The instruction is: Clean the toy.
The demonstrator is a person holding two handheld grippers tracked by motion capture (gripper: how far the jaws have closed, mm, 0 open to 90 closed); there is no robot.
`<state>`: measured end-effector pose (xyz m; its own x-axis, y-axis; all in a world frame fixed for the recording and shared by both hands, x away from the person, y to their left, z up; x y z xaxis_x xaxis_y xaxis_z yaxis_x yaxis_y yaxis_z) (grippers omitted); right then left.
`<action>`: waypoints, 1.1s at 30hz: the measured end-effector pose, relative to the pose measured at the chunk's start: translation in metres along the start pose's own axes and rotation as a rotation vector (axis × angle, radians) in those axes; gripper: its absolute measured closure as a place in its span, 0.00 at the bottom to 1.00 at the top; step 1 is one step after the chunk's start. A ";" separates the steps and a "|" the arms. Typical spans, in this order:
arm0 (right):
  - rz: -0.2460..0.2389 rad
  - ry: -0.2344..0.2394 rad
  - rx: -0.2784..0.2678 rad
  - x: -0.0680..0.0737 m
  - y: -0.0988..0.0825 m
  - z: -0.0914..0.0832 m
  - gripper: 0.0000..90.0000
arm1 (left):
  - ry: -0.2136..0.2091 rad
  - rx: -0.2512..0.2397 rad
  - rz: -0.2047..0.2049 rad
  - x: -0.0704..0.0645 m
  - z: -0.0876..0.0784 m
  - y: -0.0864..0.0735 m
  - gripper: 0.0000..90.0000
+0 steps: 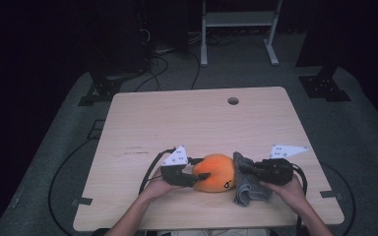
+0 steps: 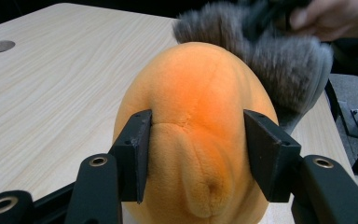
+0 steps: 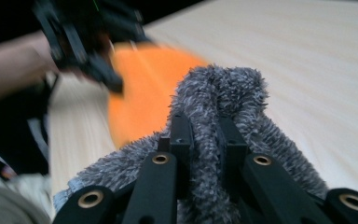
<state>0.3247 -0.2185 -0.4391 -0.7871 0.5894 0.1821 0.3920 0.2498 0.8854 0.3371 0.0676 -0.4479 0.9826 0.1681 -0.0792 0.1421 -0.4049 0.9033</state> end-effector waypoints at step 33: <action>-0.087 -0.059 0.043 0.011 0.010 0.031 0.89 | 0.079 -0.037 -0.090 0.019 0.007 0.010 0.42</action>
<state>0.3347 -0.1860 -0.4415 -0.7900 0.6080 0.0782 0.3440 0.3340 0.8776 0.3576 0.0608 -0.4435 0.9534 0.2729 -0.1285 0.2232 -0.3515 0.9092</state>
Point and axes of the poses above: each handheld gripper's, and its own axes: z roughly forward along the jaws, y roughly out of its top, x roughly to its left, the point moved 3 cm from there along z, roughly forward along the jaws, and after that the axes turned 8 degrees about -y, right-handed, at the moved point
